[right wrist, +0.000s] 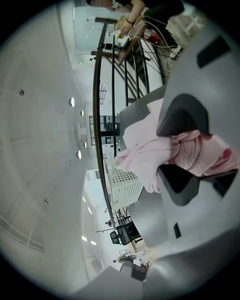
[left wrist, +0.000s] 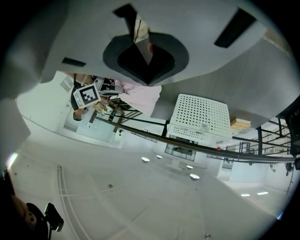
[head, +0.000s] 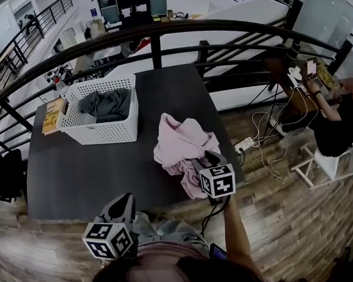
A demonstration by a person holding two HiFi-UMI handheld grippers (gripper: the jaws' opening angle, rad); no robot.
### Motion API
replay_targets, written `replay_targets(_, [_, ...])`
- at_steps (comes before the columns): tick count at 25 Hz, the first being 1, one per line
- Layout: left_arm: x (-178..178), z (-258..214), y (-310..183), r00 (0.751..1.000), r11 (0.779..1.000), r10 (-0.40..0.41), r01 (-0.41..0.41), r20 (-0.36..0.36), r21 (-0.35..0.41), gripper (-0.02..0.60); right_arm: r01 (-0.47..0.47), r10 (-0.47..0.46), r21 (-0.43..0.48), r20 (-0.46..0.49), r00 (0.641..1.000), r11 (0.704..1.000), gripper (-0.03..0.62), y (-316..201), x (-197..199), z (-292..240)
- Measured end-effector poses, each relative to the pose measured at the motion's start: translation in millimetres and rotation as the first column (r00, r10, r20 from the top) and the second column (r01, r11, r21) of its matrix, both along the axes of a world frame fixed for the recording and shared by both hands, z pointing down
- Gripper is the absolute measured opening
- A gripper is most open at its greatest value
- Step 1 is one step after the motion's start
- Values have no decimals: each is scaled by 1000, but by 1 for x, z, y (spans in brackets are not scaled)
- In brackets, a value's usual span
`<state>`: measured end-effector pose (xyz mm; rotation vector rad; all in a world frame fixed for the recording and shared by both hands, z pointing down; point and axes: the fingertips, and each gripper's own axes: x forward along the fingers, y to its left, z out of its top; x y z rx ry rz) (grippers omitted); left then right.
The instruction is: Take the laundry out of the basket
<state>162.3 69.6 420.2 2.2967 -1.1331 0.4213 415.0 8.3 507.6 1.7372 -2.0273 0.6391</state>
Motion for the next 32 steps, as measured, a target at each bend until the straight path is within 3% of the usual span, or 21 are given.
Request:
replay_targets(8, [-4, -1, -7, 1000, 1000, -1, 1, 3, 0, -2, -64, 64, -9, 31, 997, 998, 199, 18, -4, -6])
replay_targets(20, [-3, -1, -17, 998, 998, 68, -68, 12, -2, -2, -204, 197, 35, 144, 970, 978, 114, 48, -3, -23])
replay_targets(26, [-9, -2, -28, 998, 998, 67, -67, -8, 2, -2, -272, 253, 101, 165, 953, 957, 35, 54, -13, -44])
replay_targets(32, [-16, 1, -35, 997, 998, 67, -68, -41, -9, -2, -268, 239, 157, 180, 954, 951, 18, 54, -37, -65])
